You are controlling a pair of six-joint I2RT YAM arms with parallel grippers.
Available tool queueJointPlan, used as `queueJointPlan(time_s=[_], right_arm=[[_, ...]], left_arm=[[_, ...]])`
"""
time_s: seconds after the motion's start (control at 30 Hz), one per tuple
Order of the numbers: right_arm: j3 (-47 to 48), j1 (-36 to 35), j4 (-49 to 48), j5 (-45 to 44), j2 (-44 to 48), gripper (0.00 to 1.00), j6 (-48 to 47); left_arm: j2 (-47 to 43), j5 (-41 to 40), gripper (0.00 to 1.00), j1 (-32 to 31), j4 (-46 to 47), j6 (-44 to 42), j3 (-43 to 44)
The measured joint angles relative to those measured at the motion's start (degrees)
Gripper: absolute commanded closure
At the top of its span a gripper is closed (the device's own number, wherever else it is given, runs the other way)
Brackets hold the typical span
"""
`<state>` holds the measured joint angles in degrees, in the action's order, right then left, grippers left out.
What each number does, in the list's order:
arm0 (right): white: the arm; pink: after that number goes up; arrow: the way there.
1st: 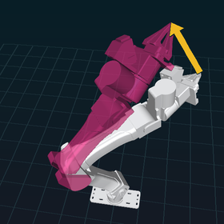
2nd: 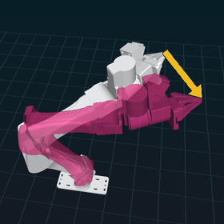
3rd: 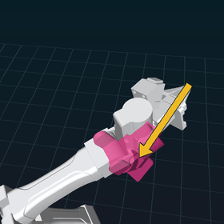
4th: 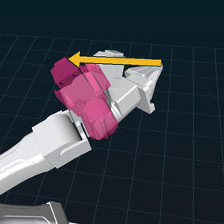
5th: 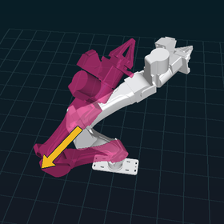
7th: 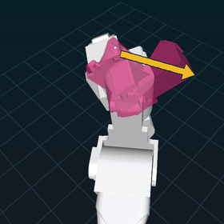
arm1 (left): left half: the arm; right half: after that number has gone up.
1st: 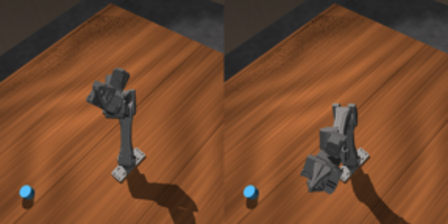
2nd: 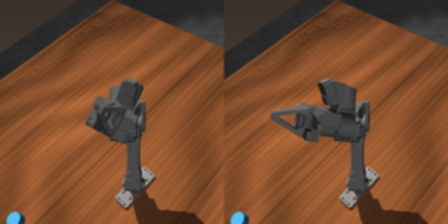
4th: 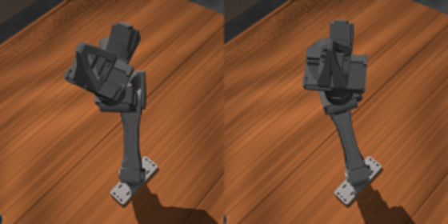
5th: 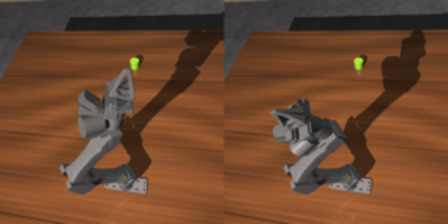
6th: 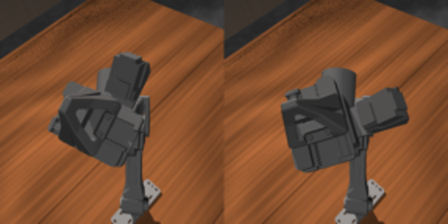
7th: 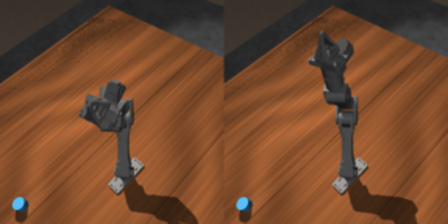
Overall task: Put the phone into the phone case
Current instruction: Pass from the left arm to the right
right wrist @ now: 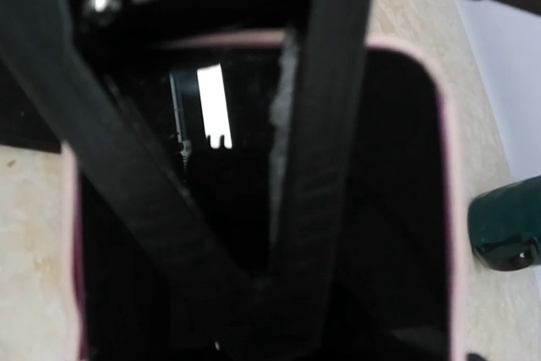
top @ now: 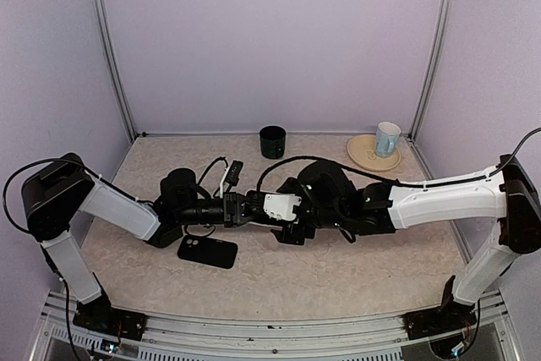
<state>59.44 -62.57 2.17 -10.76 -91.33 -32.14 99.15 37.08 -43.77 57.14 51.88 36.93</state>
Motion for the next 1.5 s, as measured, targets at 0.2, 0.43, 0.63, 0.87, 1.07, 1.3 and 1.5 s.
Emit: queueJointPlan(time_s=[0.2, 0.43, 0.63, 0.87, 1.07, 1.3, 1.5], right_arm=[[0.17, -0.04, 0.07, -0.66, -0.92, 0.24, 0.24], [0.90, -0.07, 1.07, -1.11, -0.96, 0.42, 0.20], [1.16, -0.07, 1.29, -1.36, -1.20, 0.45, 0.31], [1.90, -0.07, 1.46, -1.55, -1.60, 0.46, 2.58], [2.56, 0.48, 2.29, -1.38, -1.62, 0.48, 4.76], [3.85, 1.97, 3.41, -0.37, -1.92, 0.49, 7.61], [5.62, 3.15, 5.14, 0.50, -3.10, 0.49, 10.01]], left_arm=[[0.00, 0.04, 1.00, -0.04, 0.00, 0.33, -0.02], [0.00, -0.04, 1.00, -0.02, 0.11, 0.81, 0.00], [0.02, -0.13, 0.81, -0.02, 0.15, 1.07, -0.02], [0.11, 0.00, 0.46, 0.15, 2.51, 1.88, 0.04], [-0.85, -0.02, 0.30, 1.77, 3.74, 2.34, -0.26], [-8.04, -1.27, 0.16, 6.43, 3.06, 1.62, -3.21], [-15.39, -4.24, 0.01, 9.27, -0.61, -0.48, -6.19]])
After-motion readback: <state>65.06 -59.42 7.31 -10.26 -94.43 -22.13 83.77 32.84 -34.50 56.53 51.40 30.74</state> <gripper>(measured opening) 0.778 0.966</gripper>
